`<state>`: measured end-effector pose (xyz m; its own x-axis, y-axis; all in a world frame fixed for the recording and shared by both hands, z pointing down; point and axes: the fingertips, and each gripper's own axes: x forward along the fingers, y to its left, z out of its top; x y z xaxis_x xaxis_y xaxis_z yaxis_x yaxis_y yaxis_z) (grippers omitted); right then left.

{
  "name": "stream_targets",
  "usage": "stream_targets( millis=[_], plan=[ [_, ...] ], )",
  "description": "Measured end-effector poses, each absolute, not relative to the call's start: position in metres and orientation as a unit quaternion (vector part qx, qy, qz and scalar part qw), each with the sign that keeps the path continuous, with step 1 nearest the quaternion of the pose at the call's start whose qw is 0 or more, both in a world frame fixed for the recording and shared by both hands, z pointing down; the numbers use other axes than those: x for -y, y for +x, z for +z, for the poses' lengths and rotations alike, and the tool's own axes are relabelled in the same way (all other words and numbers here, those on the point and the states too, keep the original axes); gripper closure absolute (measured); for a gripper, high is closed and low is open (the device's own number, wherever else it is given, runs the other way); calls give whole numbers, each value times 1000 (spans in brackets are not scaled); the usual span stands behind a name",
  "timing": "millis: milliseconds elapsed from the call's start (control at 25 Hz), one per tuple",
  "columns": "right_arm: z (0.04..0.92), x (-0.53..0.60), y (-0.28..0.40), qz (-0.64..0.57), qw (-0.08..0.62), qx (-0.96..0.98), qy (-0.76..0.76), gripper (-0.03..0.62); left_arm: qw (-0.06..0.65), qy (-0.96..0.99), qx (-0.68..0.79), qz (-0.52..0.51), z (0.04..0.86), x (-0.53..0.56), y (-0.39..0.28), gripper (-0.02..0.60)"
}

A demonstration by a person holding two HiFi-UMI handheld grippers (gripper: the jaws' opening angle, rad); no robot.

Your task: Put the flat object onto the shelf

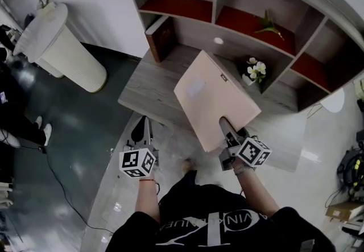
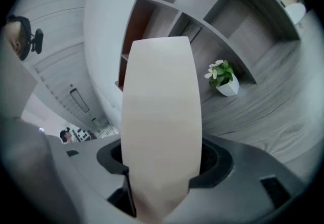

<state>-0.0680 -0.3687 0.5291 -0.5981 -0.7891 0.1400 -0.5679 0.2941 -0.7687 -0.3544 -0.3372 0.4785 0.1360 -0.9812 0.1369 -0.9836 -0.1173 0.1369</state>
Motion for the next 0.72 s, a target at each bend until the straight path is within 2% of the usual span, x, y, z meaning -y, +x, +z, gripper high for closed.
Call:
stream_targets(
  millis=[400,720],
  plan=[
    [548,405,-101,-534,210,-697,-430,293,115,769,629,9,493,377,-366,577],
    [562,427,-124,-570,226,-668,-422,293,117,770,628,6,495,396,-388,577]
  ],
)
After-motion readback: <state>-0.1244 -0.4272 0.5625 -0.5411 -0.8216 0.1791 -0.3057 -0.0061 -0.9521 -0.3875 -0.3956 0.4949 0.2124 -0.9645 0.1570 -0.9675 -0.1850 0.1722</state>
